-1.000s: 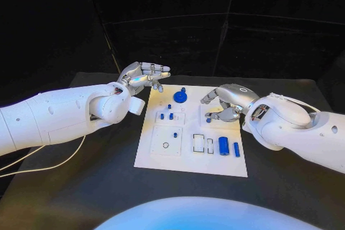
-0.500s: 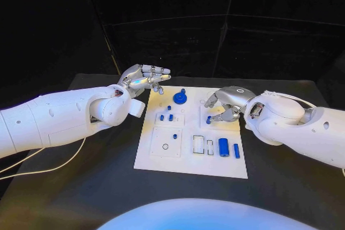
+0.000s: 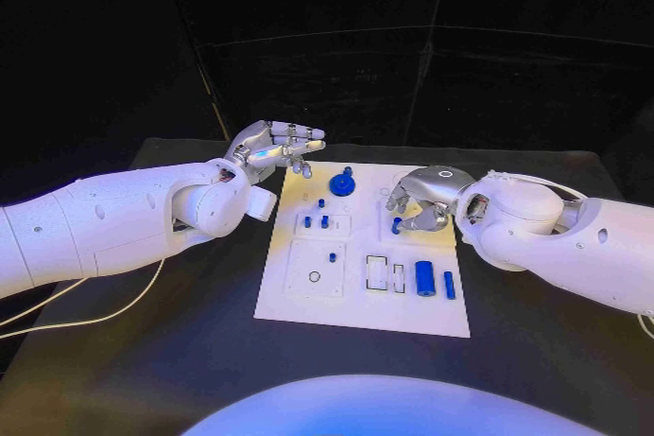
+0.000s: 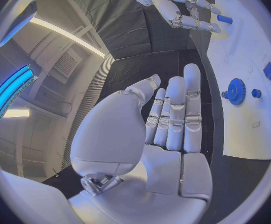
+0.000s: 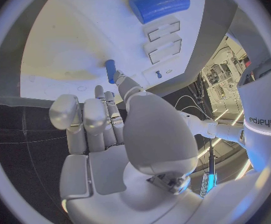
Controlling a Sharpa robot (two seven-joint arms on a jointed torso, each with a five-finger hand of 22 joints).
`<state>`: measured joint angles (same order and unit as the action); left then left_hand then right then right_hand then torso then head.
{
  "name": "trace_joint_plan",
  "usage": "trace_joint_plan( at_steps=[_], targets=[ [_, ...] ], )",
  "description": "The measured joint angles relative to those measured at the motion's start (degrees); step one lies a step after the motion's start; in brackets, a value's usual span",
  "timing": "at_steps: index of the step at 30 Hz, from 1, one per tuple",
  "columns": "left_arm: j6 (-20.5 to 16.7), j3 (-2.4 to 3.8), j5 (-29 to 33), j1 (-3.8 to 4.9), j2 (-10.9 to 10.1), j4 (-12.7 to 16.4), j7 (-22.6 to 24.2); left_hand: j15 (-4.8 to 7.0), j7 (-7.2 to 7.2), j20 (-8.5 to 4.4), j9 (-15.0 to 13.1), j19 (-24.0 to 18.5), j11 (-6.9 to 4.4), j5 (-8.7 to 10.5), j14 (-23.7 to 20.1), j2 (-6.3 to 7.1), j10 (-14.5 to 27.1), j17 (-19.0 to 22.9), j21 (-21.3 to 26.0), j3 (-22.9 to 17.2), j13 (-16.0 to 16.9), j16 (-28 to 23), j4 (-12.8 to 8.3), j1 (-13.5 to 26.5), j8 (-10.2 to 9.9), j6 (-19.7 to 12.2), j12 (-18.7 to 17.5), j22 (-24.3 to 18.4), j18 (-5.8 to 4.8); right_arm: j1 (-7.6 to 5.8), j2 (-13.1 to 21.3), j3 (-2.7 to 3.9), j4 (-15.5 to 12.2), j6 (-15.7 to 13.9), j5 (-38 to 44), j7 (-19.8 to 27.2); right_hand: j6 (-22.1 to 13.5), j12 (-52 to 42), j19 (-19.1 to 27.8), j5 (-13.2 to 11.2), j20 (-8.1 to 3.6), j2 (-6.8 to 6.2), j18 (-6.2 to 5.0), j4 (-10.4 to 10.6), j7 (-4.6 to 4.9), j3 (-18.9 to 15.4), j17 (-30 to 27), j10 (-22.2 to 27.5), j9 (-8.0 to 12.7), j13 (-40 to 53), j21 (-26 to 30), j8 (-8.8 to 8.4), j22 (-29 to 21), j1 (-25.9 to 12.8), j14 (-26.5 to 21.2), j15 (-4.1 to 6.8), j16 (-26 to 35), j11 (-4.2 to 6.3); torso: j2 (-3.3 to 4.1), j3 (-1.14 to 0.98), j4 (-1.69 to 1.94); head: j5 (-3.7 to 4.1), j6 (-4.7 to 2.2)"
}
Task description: Assemble the parts on the task board
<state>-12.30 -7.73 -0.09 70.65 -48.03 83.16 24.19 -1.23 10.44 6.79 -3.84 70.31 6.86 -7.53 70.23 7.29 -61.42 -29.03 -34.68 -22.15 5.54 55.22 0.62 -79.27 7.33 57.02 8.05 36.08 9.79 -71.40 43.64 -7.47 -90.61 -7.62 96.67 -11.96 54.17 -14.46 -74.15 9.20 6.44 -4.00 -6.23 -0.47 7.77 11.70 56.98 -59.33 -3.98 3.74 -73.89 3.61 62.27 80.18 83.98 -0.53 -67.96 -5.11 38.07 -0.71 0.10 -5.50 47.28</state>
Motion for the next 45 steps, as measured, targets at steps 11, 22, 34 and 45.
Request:
trace_joint_plan(
  at_steps=[11, 22, 34, 45],
  targets=[
    [0.0, 0.0, 0.0, 0.0, 0.16, -0.11, 0.0, 0.0, 0.0, 0.0, 0.0, 0.0, 0.0, 0.0, 0.0, 0.0, 0.0, -0.01, 0.0, 0.0, 0.0, 0.0, 0.0, 0.0, 0.0, 0.0, 0.0, 0.0, -0.02, 0.39, -1.05, -0.18, 0.84, 2.37, 0.4, 0.33, 3.12, 2.81, -1.3, 0.0, -0.52, 0.27, -0.01, 0.56, 0.25, 3.53, 2.14, -4.98, -0.06, -0.03, -1.71, 0.54, 2.77, 0.19, -0.05, 0.75, -1.76, 0.7, 0.01, -0.05, -0.05, 0.07, 0.32],
    [0.01, 0.0, 0.0, 0.0, 0.21, -0.14, 0.0, 0.0, 0.0, 0.0, 0.0, 0.0, 0.0, 0.0, 0.0, 0.0, 0.0, -0.01, 0.0, 0.0, 0.01, 0.0, 0.0, 0.0, 0.0, 0.0, 0.0, 0.01, -0.03, 0.61, -1.43, -0.26, 1.49, 3.69, 0.43, 0.65, 5.78, 4.71, -1.89, 0.0, -0.78, 0.27, 0.0, 0.88, 0.42, 6.24, 2.72, -7.68, -0.17, -0.01, -2.66, 0.82, 3.93, 0.19, -0.05, 0.75, -2.65, 0.9, -0.02, 0.0, -0.05, 0.23, 0.54],
    [0.06, -0.01, 0.0, 0.0, 0.17, -0.14, -0.02, 0.0, 0.0, 0.0, 0.0, 0.0, 0.0, 0.0, 0.0, -0.27, 0.0, 0.04, 0.0, 0.0, 0.01, 0.0, 0.0, -0.27, 0.0, 0.0, 0.0, 0.01, -0.03, 0.84, -1.02, -0.35, 0.88, 0.24, 0.42, 1.06, 9.38, 5.39, -3.25, -3.86, -1.22, 1.85, 0.93, -0.82, 0.16, 11.69, 3.29, -11.13, -0.44, 0.78, -4.55, 1.84, 7.04, 1.79, 0.06, 1.27, -3.32, 0.92, -0.04, 0.0, -0.05, 0.24, 0.75],
    [0.13, -0.01, 0.0, 0.0, 0.18, -0.21, -0.08, 0.0, 0.0, 0.0, 0.0, 0.0, 0.0, 0.0, 0.0, -0.27, 0.0, -1.49, 0.0, 0.16, 0.01, 1.37, -0.16, -0.27, 0.0, 0.0, 0.62, 0.01, -0.05, 0.56, 1.74, -0.23, -2.66, -4.07, -0.06, 1.2, 9.61, 6.08, -3.25, -3.52, -1.22, 1.55, 0.93, -1.94, 0.34, 13.11, 3.28, -11.54, -0.5, 1.02, -4.63, 1.84, 7.21, 2.1, 0.06, 1.26, -3.32, 0.51, -0.11, 0.04, -0.09, 0.49, 0.74]
  ],
)
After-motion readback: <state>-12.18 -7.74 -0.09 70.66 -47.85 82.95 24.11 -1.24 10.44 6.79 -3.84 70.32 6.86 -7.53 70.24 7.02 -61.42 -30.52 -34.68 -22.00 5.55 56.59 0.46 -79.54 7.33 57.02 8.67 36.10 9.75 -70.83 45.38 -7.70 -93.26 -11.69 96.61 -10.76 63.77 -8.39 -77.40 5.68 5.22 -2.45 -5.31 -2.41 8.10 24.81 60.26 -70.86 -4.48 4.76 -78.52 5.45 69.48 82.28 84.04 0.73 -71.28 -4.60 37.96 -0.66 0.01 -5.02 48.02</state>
